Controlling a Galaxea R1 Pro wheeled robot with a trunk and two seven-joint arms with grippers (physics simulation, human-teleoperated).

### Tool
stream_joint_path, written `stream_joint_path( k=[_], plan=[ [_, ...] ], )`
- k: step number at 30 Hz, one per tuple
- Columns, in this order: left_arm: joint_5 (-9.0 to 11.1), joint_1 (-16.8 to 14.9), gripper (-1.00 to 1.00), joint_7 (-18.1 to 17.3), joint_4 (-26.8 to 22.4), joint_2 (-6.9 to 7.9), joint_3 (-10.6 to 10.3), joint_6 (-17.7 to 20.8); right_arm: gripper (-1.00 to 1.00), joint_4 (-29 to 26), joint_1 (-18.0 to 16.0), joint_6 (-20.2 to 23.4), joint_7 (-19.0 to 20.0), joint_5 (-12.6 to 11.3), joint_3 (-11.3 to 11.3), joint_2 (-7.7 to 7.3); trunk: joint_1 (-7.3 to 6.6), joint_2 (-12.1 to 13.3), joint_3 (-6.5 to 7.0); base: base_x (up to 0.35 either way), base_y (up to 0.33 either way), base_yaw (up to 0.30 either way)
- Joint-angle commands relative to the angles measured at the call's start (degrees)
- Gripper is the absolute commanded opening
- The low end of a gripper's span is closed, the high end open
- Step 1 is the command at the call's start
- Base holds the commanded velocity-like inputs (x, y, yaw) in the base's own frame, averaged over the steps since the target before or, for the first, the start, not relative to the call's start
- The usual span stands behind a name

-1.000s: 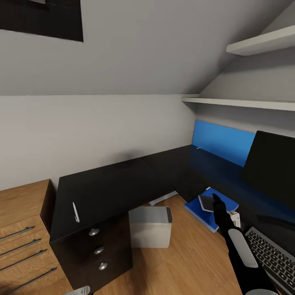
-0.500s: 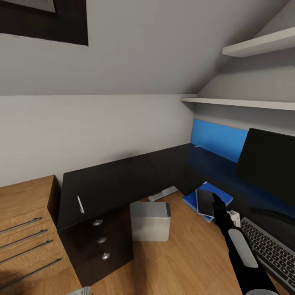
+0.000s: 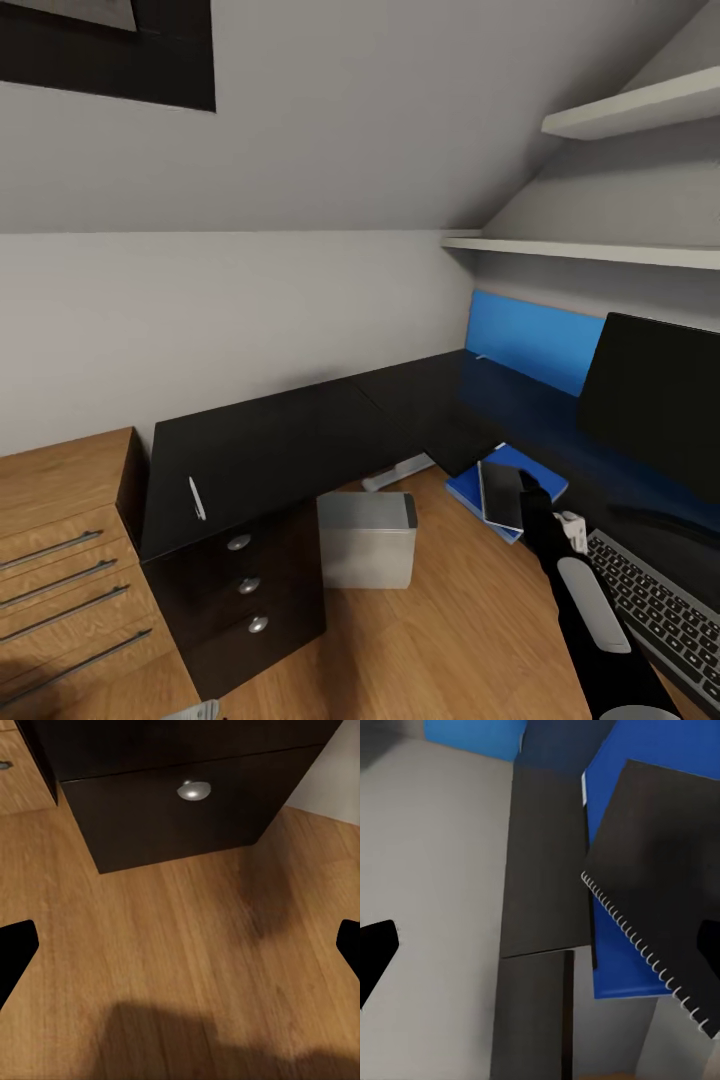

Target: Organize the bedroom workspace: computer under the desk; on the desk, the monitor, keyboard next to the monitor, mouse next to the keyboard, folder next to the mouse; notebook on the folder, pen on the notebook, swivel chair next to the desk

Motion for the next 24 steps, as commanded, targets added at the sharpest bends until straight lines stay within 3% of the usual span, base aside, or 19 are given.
stream_joint_path(
  k=[1,9,14,17,18,21,22,24],
  plan=[
    [-0.33,-0.01,1.0,-0.46,-0.15,-0.07,0.24,0.34,1.0,-0.23,-0.02,0.06,-0.15,-0.45,-0.01,0.02,0.0,-0.03,-0.05,0.0,0.0,0.0],
    [-0.33,-0.01,1.0,-0.38,-0.16,-0.06,0.24,0.34,1.0,-1.23,-0.02,-0.29,0.23,-0.41,0.08,0.94,0.0,-0.03,-0.04,0.0,0.0,0.054],
    [-0.33,-0.01,1.0,-0.35,-0.09,-0.1,0.24,0.39,1.0,-1.62,-0.02,-0.5,-0.01,0.67,0.59,3.24,0.0,-0.03,0.1,0.0,0.0,0.229],
    [-0.33,-0.01,1.0,-0.32,0.06,-0.11,0.24,0.41,1.0,-1.93,-0.02,-0.97,-0.33,4.78,3.83,4.65,0.0,-0.03,0.2,0.0,0.0,0.255],
    [-0.33,-0.01,1.0,-0.27,0.27,-0.11,0.21,0.42,1.0,-1.99,-0.02,-1.84,-0.67,7.66,5.79,5.2,0.0,-0.03,0.22,0.0,0.0,0.267],
    [-0.33,-0.01,1.0,-0.2,0.63,-0.11,0.18,0.42,1.0,-1.9,-0.02,-4.18,-1.71,12.79,9.0,6.1,0.0,-0.03,0.26,0.0,0.0,0.274],
    [-0.33,-0.01,1.0,-0.16,0.82,-0.08,0.17,0.42,1.0,-1.74,-0.02,-6.43,-2.96,16.55,11.17,6.86,0.0,-0.03,0.26,0.0,0.0,0.281],
    [-0.33,-0.01,1.0,-0.13,0.94,-0.06,0.17,0.42,1.0,-1.5,-0.02,-8.97,-4.59,20.43,13.37,7.64,0.0,-0.03,0.27,0.0,0.0,0.283]
  ],
)
